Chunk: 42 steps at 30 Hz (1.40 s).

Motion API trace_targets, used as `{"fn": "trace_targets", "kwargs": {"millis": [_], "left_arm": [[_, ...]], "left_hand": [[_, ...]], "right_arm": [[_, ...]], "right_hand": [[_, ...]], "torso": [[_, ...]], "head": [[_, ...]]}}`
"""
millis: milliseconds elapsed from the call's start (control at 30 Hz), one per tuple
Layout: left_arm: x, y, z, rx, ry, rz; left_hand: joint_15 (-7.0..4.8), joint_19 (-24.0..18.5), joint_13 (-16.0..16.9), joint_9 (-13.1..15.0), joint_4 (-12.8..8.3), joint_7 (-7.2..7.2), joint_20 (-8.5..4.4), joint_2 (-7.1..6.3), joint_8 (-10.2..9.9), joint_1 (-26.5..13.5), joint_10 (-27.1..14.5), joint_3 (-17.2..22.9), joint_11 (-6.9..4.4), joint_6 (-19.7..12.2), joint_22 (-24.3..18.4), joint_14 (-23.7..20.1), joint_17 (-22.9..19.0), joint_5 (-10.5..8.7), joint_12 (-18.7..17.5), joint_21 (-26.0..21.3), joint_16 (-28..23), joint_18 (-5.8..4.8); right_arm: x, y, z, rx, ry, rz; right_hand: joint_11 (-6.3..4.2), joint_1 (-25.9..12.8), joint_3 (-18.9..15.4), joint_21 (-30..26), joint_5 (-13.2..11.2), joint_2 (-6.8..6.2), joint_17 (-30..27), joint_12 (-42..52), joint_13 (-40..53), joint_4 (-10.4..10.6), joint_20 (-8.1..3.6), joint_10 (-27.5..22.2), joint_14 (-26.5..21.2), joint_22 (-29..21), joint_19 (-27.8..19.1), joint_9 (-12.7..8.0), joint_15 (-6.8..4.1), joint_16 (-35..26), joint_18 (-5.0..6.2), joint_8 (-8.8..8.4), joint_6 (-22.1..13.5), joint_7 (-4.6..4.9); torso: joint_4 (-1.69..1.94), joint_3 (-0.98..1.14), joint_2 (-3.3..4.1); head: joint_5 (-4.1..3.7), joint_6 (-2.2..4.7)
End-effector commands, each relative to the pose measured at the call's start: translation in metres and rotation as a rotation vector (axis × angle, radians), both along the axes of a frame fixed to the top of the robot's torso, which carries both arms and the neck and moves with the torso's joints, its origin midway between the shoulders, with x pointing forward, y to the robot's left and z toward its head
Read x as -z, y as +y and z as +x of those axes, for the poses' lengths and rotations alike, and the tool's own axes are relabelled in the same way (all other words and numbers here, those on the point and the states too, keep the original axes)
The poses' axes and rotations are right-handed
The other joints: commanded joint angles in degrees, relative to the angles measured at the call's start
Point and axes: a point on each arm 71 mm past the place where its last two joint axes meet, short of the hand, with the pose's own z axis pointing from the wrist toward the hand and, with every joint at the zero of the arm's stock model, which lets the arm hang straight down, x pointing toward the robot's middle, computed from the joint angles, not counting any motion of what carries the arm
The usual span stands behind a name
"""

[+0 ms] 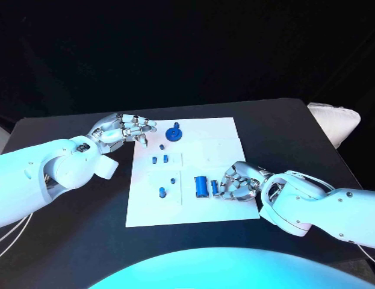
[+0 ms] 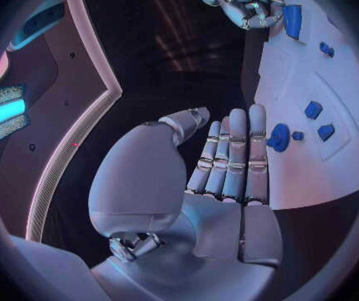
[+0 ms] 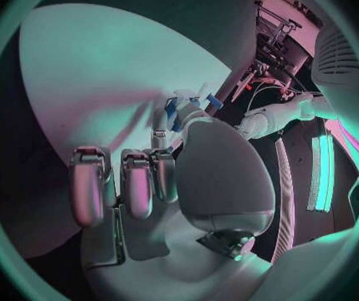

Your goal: Assemble the parts on the task board

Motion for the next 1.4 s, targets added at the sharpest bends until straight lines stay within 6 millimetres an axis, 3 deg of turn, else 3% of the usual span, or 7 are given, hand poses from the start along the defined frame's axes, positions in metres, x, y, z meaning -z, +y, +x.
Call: {"fn": "trace_targets", "kwargs": {"millis": [33,200,567,1267,1400], "left_arm": [[-0.001,-0.002,-0.001,0.017,0.0,-0.015],[-0.001,-0.002,-0.001,0.016,0.0,-0.014],[-0.001,-0.001,-0.001,0.018,0.004,-0.011],[0.0,-0.002,0.0,0.017,0.003,-0.01],[0.0,-0.002,0.0,0.017,0.002,-0.011]], "left_hand": [[0.11,0.34,-0.08,-0.06,0.04,-0.05,0.11,0.29,0.27,0.25,-0.05,0.38,0.44,-0.45,0.06,0.12,-0.09,0.15,-0.21,0.28,-0.35,0.84],[0.11,0.32,-0.1,-0.09,0.04,-0.04,0.11,0.33,0.32,0.26,-0.05,0.46,0.44,-0.47,0.11,0.12,-0.09,0.15,-0.21,0.33,-0.36,0.84],[0.07,0.31,-0.12,-0.12,-0.11,-0.07,0.08,0.47,0.38,0.51,-0.04,0.69,0.41,-0.47,0.18,0.1,-0.11,0.2,-0.2,0.42,-0.39,0.86],[0.01,0.29,-0.16,-0.17,-0.41,-0.06,0.01,0.62,0.45,0.91,-0.02,1.05,0.4,-0.48,0.34,0.06,-0.14,0.23,-0.21,0.63,-0.46,0.87],[0.01,0.29,-0.16,-0.17,-0.41,-0.06,0.01,0.62,0.45,0.91,-0.02,1.05,0.4,-0.48,0.34,0.06,-0.14,0.23,-0.21,0.63,-0.46,0.87]], "right_arm": [[0.001,-0.001,0.002,0.022,-0.01,-0.029],[0.004,-0.002,0.002,0.018,0.009,-0.048],[0.01,0.0,0.0,-0.044,0.071,-0.09],[-0.004,-0.001,-0.001,-0.046,0.005,0.073],[-0.011,0.002,-0.001,-0.053,-0.027,0.115]], "right_hand": [[-0.39,-0.3,0.05,0.27,0.45,0.91,13.93,0.26,13.12,0.48,-0.36,4.41,5.61,13.91,5.17,0.11,-0.45,0.24,-0.82,0.45,0.04,-0.36],[-0.4,-0.31,0.03,0.29,0.55,0.93,13.94,0.23,13.11,0.46,-0.37,4.4,5.61,13.91,5.18,0.14,-0.46,0.24,-0.82,0.48,-0.01,-0.38],[-0.45,3.75,-0.06,-0.67,0.21,-1.26,13.38,-0.38,12.87,-1.23,-0.42,4.17,5.48,13.68,4.98,0.33,-0.51,-0.04,-0.66,0.82,-0.77,-0.43],[-0.07,3.97,-0.77,-2.77,1.38,-1.58,12.15,-1.41,12.44,-0.44,-0.28,3.75,5.19,13.18,4.55,0.09,-0.25,-0.66,-0.29,0.5,-1.48,0.05],[-0.06,4.16,-0.65,-2.55,1.63,-1.27,12.32,-1.11,12.58,-0.31,-0.24,3.85,5.23,13.23,4.59,0.1,-0.22,-0.58,-0.33,0.55,-1.45,0.02]], "torso": [[-0.03,-0.01,-0.02],[-0.07,-0.01,-0.02],[-0.09,0.01,-0.02],[-0.23,-0.08,-0.16],[-0.08,-0.01,-0.05]], "head": [[0.09,0.0],[0.09,0.0],[0.01,0.0],[-0.15,0.0],[-0.19,0.0]]}}
